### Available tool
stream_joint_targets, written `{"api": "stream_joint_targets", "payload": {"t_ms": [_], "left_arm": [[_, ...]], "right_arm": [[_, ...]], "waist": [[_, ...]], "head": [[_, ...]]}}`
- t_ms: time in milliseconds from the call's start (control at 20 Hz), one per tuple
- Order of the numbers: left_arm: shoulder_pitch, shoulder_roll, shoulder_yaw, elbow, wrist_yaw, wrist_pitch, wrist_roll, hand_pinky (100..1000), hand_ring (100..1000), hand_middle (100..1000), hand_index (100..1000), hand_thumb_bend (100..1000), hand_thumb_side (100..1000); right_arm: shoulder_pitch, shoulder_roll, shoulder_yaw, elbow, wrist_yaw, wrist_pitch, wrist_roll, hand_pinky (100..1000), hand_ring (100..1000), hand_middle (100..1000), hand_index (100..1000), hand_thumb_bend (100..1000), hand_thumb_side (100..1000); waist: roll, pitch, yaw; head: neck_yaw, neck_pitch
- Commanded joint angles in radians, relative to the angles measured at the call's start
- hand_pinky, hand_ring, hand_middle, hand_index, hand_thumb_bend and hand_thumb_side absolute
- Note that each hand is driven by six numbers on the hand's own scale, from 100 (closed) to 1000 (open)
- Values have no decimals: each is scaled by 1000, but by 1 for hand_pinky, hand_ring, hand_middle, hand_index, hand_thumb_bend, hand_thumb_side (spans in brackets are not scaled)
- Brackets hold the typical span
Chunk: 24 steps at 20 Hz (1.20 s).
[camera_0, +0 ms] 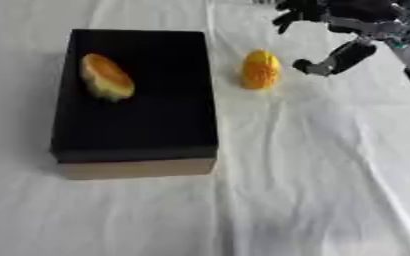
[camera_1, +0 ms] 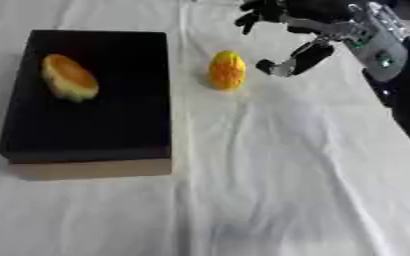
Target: Pick up objects on the table and place them in the box.
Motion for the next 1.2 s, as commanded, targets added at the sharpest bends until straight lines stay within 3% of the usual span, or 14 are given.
{"api": "stream_joint_targets", "payload": {"t_ms": [50, 300, 850, 1100, 1200], "left_arm": [[-15, 15, 4, -16, 5, 0, -2, 860, 905, 787, 882, 165, 505], [-24, 13, 5, -16, 7, -2, -4, 861, 906, 786, 882, 161, 511], [-32, 1, 9, -16, 12, 1, -11, 861, 909, 783, 882, 152, 524], [-37, -4, 10, -16, 14, 4, -12, 862, 911, 782, 882, 150, 529], [-37, -5, 9, -16, 15, 4, -14, 862, 911, 781, 882, 148, 529]], "right_arm": [[-23, -14, -8, 11, 29, -5, 7, 961, 1000, 762, 958, 277, 390], [-32, 1, -25, 46, 88, 8, -34, 962, 1000, 784, 960, 307, 397], [-30, 22, -12, 63, 156, -6, -56, 959, 1000, 761, 949, 252, 464], [-28, 34, -1, 69, 129, -10, -30, 961, 1000, 686, 915, 135, 466], [-30, 37, 4, 65, 102, -13, -9, 962, 1000, 648, 896, 109, 428]], "waist": [[3, -18, 5], [-9, -6, 22], [-19, 14, 29], [-22, 18, 32], [-23, 20, 32]], "head": [[-9, 1], [-17, -6], [-17, -12], [-14, -9], [-12, -6]]}}
